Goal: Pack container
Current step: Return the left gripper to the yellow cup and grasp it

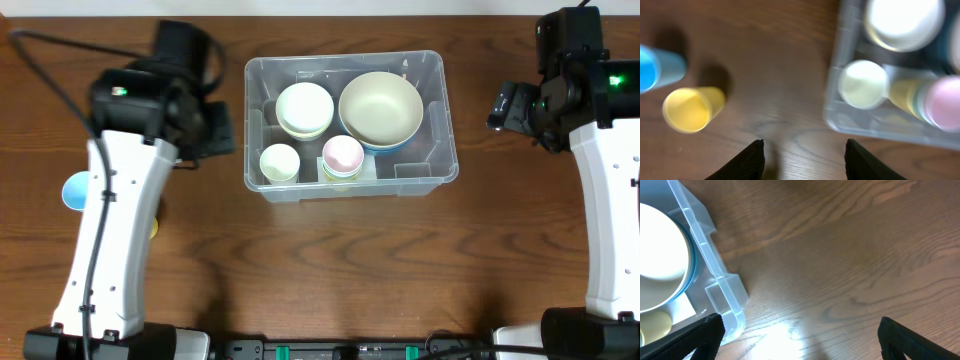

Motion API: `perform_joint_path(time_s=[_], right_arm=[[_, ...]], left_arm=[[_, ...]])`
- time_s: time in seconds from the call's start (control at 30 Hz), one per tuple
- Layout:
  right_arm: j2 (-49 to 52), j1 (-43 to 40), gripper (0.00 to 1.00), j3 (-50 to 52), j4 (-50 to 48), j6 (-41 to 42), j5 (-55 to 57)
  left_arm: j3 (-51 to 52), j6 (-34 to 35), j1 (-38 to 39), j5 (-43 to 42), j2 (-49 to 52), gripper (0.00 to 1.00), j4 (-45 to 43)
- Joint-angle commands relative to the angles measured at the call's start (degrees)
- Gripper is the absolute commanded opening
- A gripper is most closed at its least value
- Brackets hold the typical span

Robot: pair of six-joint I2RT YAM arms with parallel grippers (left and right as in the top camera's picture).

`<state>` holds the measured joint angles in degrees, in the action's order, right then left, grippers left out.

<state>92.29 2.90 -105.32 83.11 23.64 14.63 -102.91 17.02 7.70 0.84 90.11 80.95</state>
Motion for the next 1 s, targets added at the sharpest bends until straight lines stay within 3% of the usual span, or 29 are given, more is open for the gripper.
perform_joint_path(time_s=[0.0,0.4,0.67,0.97], right_arm=[[-0.11,-0.26,0.99,-0.22,0.07,-0.13,0.76],[-0.11,-0.26,0.99,-0.22,0.09,-0.13,0.76],[-0.11,-0.26,0.99,-0.22,0.09,-0.13,0.76],[-0.11,-0.26,0.99,-0.22,0.07,-0.13,0.76]], left_arm=[[3.23,4.70,-5.75,1.38,-0.31,0.52,0.39],[25.99,15.28,-20.33,1.29,-0.31,0.52,-13.51],[33.07,15.41,-27.32,1.33,-0.31,0.53,-19.12],[41.88,14.78,-27.89,1.40,-0.28,0.53,-29.05]])
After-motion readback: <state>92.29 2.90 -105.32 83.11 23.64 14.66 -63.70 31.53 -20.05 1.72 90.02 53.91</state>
